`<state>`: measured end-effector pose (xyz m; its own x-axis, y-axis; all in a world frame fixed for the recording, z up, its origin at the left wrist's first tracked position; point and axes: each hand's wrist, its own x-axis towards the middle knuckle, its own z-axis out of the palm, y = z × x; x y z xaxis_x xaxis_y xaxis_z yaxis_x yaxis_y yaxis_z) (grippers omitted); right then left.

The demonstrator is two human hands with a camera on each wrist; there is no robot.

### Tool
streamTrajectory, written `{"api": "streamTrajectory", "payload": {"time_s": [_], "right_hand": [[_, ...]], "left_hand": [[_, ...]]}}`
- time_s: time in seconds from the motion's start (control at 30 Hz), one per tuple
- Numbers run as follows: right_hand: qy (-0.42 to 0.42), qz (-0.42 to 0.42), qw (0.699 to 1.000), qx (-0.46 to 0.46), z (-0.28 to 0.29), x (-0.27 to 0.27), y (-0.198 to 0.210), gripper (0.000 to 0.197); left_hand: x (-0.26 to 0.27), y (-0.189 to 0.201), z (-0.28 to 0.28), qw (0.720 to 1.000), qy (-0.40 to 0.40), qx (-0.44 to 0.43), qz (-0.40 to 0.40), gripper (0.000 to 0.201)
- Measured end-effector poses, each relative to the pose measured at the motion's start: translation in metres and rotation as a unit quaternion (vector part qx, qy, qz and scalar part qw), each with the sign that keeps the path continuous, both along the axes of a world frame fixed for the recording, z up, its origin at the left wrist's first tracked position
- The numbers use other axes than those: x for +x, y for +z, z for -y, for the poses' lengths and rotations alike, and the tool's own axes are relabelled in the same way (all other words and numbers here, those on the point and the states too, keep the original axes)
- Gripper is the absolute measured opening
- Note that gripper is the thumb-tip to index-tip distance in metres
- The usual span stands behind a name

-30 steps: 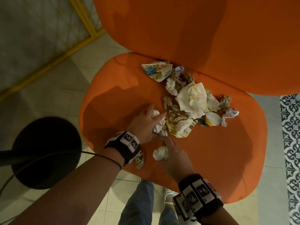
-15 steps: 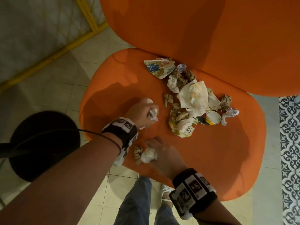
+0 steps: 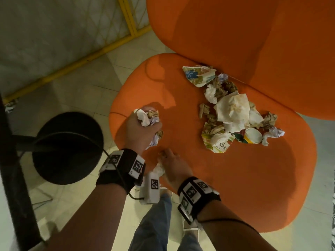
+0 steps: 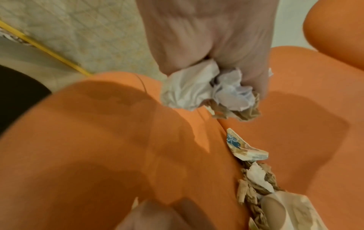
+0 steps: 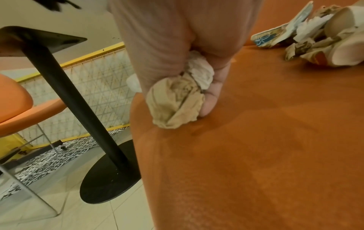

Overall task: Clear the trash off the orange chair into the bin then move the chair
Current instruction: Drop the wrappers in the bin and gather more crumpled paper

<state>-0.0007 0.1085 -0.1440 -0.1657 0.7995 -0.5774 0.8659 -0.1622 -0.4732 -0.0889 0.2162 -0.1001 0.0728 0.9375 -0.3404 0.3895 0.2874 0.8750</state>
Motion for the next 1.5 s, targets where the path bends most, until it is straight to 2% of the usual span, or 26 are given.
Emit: {"api": "streamTrajectory", "payload": {"time_s": [0.1, 0.23, 0.3, 0.4, 0.43, 0.5, 0.53, 0.57, 0.63, 0.73, 0.77, 0.83, 0.87, 0.93, 1.0, 1.07, 1.13, 1.2, 1.27, 1.37, 1.43, 1.5], "right_hand": [[-0.010, 0.014, 1.000, 0.011, 0.002, -0.004, -0.006, 0.044], [0.020, 0.064, 0.997, 0.036, 0.013, 0.000, -0.003, 0.031], [0.000, 0.084, 0.996, 0.011, 0.023, 0.007, 0.002, 0.027], [-0.054, 0.092, 0.994, -0.012, 0.039, 0.015, 0.015, 0.036], [-0.080, 0.074, 0.994, -0.014, 0.044, 0.013, 0.023, 0.036], [-0.161, -0.029, 0.986, -0.035, 0.057, -0.003, 0.037, 0.014], [-0.183, -0.074, 0.979, -0.048, 0.062, -0.017, 0.042, 0.016], [-0.186, -0.108, 0.975, -0.049, 0.066, -0.035, 0.044, 0.027], [-0.169, -0.146, 0.973, -0.053, 0.076, -0.080, 0.046, 0.036], [-0.127, -0.205, 0.970, -0.037, 0.087, -0.164, 0.041, 0.026], [-0.114, -0.224, 0.967, -0.042, 0.092, -0.195, 0.039, 0.023], [-0.077, -0.243, 0.965, -0.062, 0.106, -0.270, 0.036, 0.026], [-0.071, -0.247, 0.964, -0.068, 0.109, -0.290, 0.039, 0.030], [-0.037, -0.252, 0.963, -0.085, 0.126, -0.370, 0.028, 0.031], [-0.027, -0.250, 0.962, -0.106, 0.142, -0.447, 0.015, 0.027], [-0.026, -0.241, 0.962, -0.122, 0.157, -0.520, -0.002, 0.037], [-0.018, -0.235, 0.964, -0.123, 0.168, -0.589, -0.023, 0.040], [-0.005, -0.229, 0.966, -0.120, 0.175, -0.648, -0.049, 0.039], [0.015, -0.214, 0.970, -0.112, 0.178, -0.695, -0.078, 0.035], [0.042, -0.178, 0.979, -0.092, 0.178, -0.745, -0.120, 0.032], [0.061, -0.152, 0.983, -0.080, 0.175, -0.767, -0.142, 0.029], [0.068, -0.129, 0.987, -0.067, 0.173, -0.782, -0.160, 0.034]], "left_hand": [[-0.016, 0.012, 0.022, 1.000, 0.009, 0.016, -0.014, 0.024], [-0.038, 0.032, 0.068, 0.997, 0.047, 0.018, 0.054, 0.031], [-0.056, 0.034, 0.098, 0.996, 0.046, 0.010, 0.070, 0.032], [-0.083, 0.036, 0.146, 0.991, 0.086, -0.032, 0.094, 0.031], [-0.095, 0.034, 0.162, 0.989, 0.104, -0.047, 0.093, 0.032], [-0.123, 0.030, 0.190, 0.984, 0.138, -0.067, 0.096, 0.035], [-0.139, 0.026, 0.202, 0.981, 0.154, -0.076, 0.095, 0.033], [-0.157, 0.023, 0.214, 0.976, 0.176, -0.088, 0.090, 0.029], [-0.196, 0.016, 0.239, 0.964, 0.234, -0.102, 0.074, 0.022], [-0.265, 0.006, 0.274, 0.942, 0.326, -0.074, 0.029, 0.009], [-0.290, 0.004, 0.285, 0.932, 0.354, -0.072, 0.026, 0.011], [-0.349, -0.005, 0.311, 0.901, 0.426, -0.076, 0.029, 0.021], [-0.363, -0.006, 0.317, 0.891, 0.447, -0.077, 0.028, 0.022], [-0.428, -0.017, 0.345, 0.856, 0.512, -0.071, 0.021, 0.022], [-0.495, -0.035, 0.368, 0.818, 0.568, -0.087, 0.002, 0.028], [-0.560, -0.058, 0.389, 0.786, 0.610, -0.098, -0.012, 0.028], [-0.618, -0.080, 0.403, 0.758, 0.645, -0.093, 0.008, 0.020], [-0.667, -0.103, 0.408, 0.727, 0.680, -0.087, 0.045, 0.024], [-0.708, -0.126, 0.405, 0.723, 0.682, -0.099, 0.056, 0.029], [-0.755, -0.168, 0.398, 0.726, 0.676, -0.118, 0.038, 0.012], [-0.778, -0.197, 0.395, 0.738, 0.662, -0.133, 0.009, 0.033], [-0.793, -0.220, 0.393, 0.759, 0.635, -0.144, -0.023, 0.052]]}}
